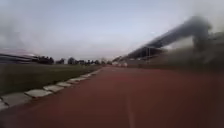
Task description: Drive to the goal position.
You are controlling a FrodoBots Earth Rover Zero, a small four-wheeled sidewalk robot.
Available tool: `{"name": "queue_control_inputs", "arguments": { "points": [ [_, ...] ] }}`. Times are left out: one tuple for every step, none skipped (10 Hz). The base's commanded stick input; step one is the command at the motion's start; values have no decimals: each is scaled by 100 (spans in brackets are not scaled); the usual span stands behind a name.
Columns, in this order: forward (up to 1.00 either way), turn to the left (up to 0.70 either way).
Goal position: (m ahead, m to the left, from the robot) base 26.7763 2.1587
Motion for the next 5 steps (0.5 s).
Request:
{"name": "queue_control_inputs", "arguments": {
  "points": [
    [70,-6],
    [70,-19],
    [70,-29],
    [70,-35],
    [70,-34]
  ]
}}
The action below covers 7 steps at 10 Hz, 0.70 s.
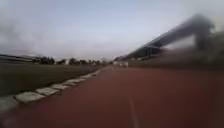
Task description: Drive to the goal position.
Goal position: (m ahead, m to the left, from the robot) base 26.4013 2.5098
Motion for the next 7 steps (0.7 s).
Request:
{"name": "queue_control_inputs", "arguments": {
  "points": [
    [70,-34],
    [70,-34],
    [70,-34],
    [70,-30],
    [70,-22],
    [70,0],
    [70,0]
  ]
}}
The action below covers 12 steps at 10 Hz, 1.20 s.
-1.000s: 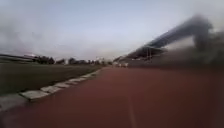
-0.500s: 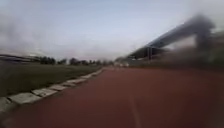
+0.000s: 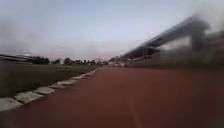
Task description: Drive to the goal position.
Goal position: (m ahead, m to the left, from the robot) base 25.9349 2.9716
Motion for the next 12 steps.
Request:
{"name": "queue_control_inputs", "arguments": {
  "points": [
    [70,0],
    [70,0],
    [70,0],
    [70,-1],
    [70,-10],
    [70,-28],
    [70,-31],
    [70,-31],
    [70,-30],
    [70,-30],
    [70,-31],
    [70,-30]
  ]
}}
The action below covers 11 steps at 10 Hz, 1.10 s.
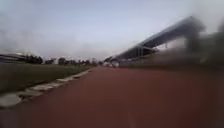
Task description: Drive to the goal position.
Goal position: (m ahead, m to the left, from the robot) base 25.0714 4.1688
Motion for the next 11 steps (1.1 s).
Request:
{"name": "queue_control_inputs", "arguments": {
  "points": [
    [70,-23],
    [70,-3],
    [70,0],
    [70,0],
    [70,0],
    [70,0],
    [70,0],
    [70,0],
    [70,0],
    [70,0],
    [70,0]
  ]
}}
